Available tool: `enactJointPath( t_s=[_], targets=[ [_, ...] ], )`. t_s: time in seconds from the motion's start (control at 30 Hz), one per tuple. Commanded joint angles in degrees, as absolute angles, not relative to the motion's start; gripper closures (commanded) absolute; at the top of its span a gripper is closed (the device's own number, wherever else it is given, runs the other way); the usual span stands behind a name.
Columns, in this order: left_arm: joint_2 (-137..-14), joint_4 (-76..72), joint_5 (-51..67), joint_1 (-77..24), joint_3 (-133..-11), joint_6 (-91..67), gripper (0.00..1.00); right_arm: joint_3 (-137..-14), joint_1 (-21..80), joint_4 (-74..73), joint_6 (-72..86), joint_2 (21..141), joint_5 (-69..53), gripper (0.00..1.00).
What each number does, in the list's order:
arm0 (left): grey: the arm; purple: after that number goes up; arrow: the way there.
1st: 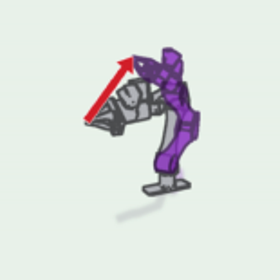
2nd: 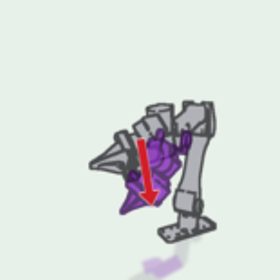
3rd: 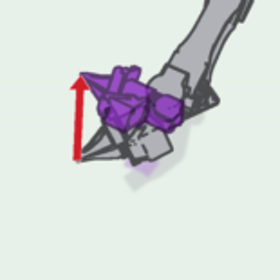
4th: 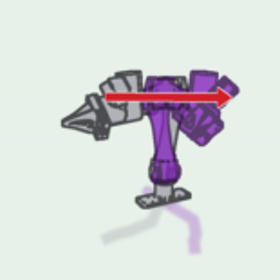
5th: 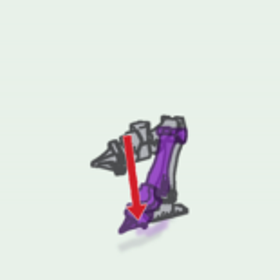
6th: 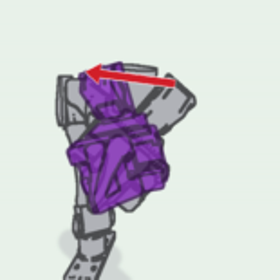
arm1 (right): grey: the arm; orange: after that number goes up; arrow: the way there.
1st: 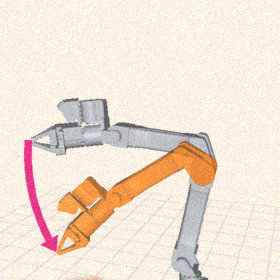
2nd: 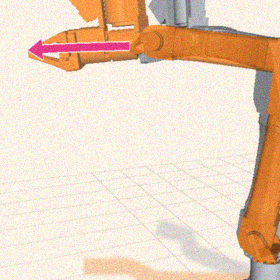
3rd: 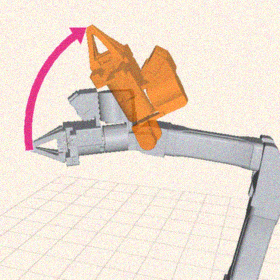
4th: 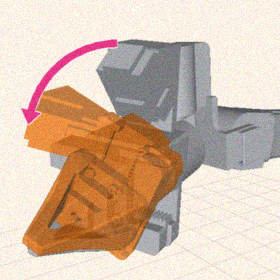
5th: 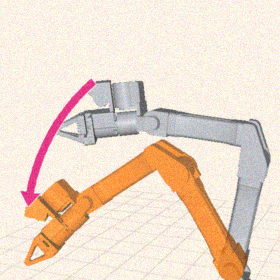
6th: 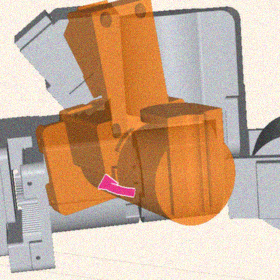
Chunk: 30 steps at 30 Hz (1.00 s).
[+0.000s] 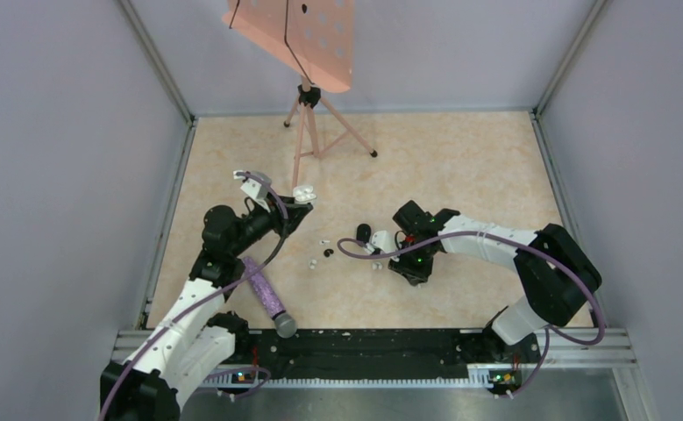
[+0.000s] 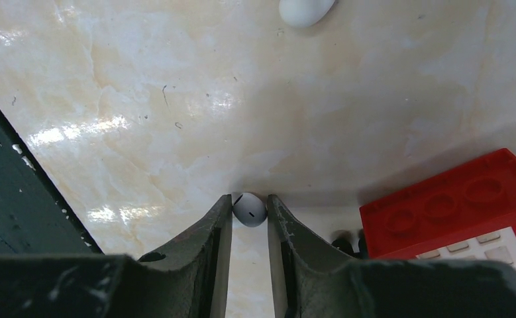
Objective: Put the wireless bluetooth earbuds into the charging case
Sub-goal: Pick up the earbud from the center of the board.
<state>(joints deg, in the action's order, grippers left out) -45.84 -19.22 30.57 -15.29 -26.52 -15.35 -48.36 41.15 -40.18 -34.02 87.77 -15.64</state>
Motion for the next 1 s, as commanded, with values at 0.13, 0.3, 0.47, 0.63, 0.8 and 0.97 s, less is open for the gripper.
enactJointPath(
  t_s=[0.13,0.3,0.47,0.63,0.8,0.97],
  targets=[
    [-45.74,-21.43,31.85,-14.94,-26.02,-16.00,1.00,-47.76,41.92,-39.36,-35.29,85.77,-14.59,0.92],
    [-47.99,-24.21,36.90,-14.90,-25.99,-15.58,1.00,-55.79,41.93,-44.12,-35.83,84.00,-15.23,1.00],
    [-52.02,-27.06,42.78,-14.94,-27.89,-15.28,1.00,-66.99,42.00,-46.59,-35.62,80.97,-18.56,1.00],
    [-56.77,-32.83,47.12,-15.34,-30.08,-17.34,1.00,-76.28,42.04,-40.36,-33.12,76.06,-23.23,1.00],
    [-58.95,-35.04,49.68,-17.00,-32.67,-16.08,1.00,-84.34,45.20,-35.35,-33.33,75.43,-21.07,1.00],
    [-58.71,-35.16,47.69,-18.49,-35.81,-15.21,1.00,-86.94,48.78,-27.93,-33.65,76.16,-14.12,1.00]
  ],
)
